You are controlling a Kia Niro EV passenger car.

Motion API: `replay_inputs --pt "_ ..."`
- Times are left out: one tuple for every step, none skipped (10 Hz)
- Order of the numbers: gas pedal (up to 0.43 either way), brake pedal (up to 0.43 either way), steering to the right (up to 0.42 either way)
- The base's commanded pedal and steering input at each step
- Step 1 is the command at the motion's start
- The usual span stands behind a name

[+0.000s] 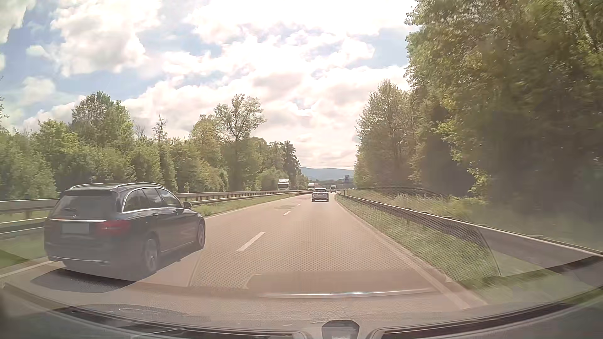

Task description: Follow the waypoints while adhering to traffic rules and regulations

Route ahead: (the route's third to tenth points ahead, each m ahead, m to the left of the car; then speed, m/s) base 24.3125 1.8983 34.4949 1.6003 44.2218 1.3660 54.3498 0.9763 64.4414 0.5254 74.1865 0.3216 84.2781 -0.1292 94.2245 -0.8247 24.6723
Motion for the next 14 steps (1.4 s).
replay_inputs --pt "0.24 0.0 0.004" --pt "0.24 0.0 0.005" --pt "0.24 0.0 0.006" --pt "0.24 0.0 0.007" --pt "0.228 0.0 0.007" --pt "0.228 0.0 0.008" --pt "0.228 0.0 0.008" --pt "0.228 0.0 0.009" --pt "0.228 0.0 0.008" --pt "0.228 0.0 0.009" --pt "0.22 0.0 0.009" --pt "0.209 0.0 0.009" --pt "0.197 0.0 0.008" --pt "0.177 0.0 0.008"
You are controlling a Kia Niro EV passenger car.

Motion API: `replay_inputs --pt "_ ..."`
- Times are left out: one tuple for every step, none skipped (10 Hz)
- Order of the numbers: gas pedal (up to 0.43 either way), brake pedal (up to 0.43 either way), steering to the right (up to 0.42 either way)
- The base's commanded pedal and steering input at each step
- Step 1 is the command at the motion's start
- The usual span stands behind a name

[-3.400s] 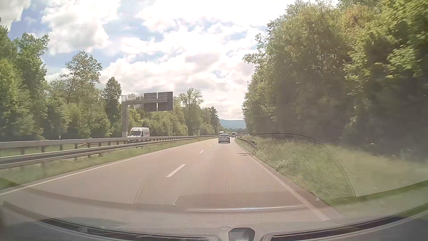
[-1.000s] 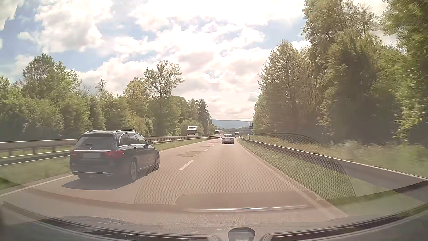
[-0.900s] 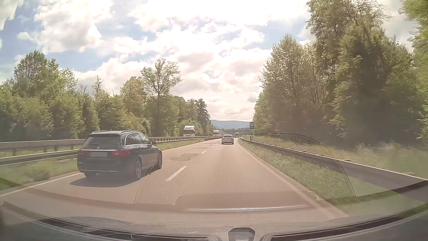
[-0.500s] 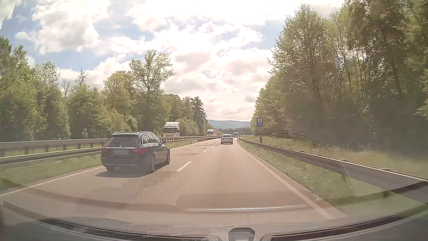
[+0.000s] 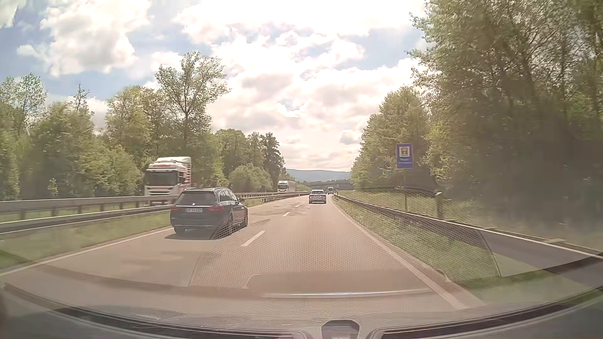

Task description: Follow the waypoints while adhering to traffic rules and regulations

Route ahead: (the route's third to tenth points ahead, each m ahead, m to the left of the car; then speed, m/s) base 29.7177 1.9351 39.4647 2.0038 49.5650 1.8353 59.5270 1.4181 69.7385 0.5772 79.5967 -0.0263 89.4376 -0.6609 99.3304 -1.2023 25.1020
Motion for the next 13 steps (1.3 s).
replay_inputs --pt "0.169 0.0 0.008" --pt "0.169 0.0 0.008" --pt "0.169 0.0 0.008" --pt "0.169 0.0 0.007" --pt "0.169 0.0 0.006" --pt "0.177 0.0 0.006" --pt "0.177 0.0 0.006" --pt "0.177 0.0 0.005" --pt "0.197 0.0 0.006" --pt "0.197 0.0 0.006" --pt "0.197 0.0 0.006" --pt "0.197 0.0 0.005" --pt "0.197 0.0 0.005"
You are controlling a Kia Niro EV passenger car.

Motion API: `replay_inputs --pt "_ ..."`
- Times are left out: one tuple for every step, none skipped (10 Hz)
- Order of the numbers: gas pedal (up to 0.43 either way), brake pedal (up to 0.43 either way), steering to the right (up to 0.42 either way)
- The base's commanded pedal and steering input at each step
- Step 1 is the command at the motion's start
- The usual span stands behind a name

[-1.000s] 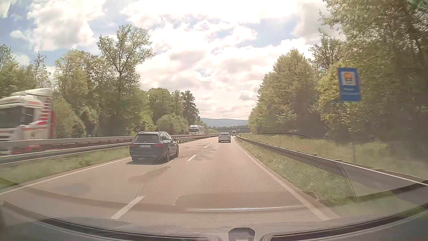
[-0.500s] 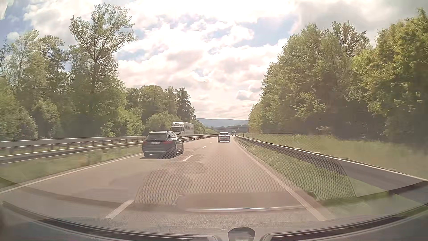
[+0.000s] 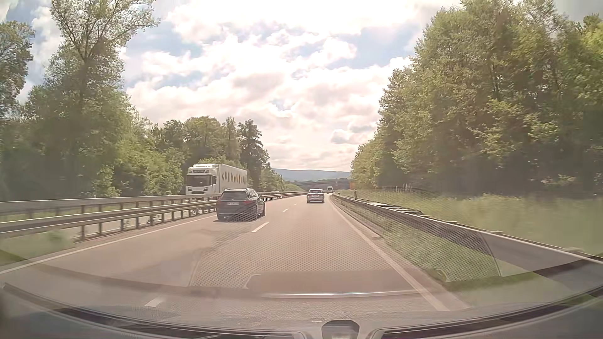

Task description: Follow the waypoints while adhering to traffic rules and regulations

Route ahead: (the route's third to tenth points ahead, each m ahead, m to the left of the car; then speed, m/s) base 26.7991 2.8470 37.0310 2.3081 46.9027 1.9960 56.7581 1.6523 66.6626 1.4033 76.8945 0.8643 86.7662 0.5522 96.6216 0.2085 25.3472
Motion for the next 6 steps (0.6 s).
replay_inputs --pt "0.197 0.0 0.005" --pt "0.197 0.0 0.005" --pt "0.197 0.0 0.005" --pt "0.197 0.0 0.005" --pt "0.197 0.0 0.005" --pt "0.209 0.0 0.005"
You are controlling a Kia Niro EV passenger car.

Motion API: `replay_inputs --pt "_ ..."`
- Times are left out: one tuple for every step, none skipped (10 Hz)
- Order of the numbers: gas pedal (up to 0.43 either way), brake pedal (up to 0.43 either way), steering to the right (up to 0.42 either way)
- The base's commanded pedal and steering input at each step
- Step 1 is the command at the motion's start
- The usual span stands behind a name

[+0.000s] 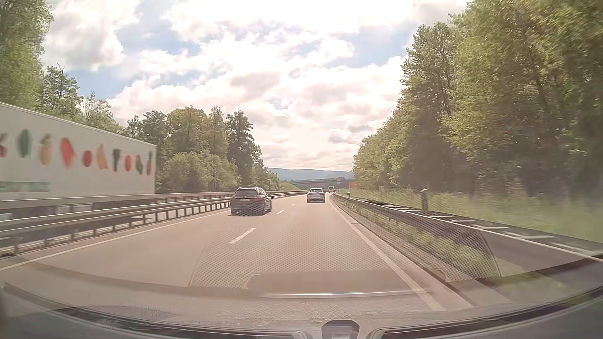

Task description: Follow the waypoints while adhering to traffic rules and regulations

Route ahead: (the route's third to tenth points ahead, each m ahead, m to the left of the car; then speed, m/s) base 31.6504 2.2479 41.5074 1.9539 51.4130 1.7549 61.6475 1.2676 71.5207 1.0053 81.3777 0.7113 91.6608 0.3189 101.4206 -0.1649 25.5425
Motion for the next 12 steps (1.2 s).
replay_inputs --pt "0.209 0.0 0.005" --pt "0.209 0.0 0.005" --pt "0.22 0.0 0.005" --pt "0.22 0.0 0.005" --pt "0.22 0.0 0.005" --pt "0.22 0.0 0.004" --pt "0.22 0.0 0.004" --pt "0.22 0.0 0.004" --pt "0.22 0.0 0.004" --pt "0.22 0.0 0.004" --pt "0.22 0.0 0.004" --pt "0.22 0.0 0.004"
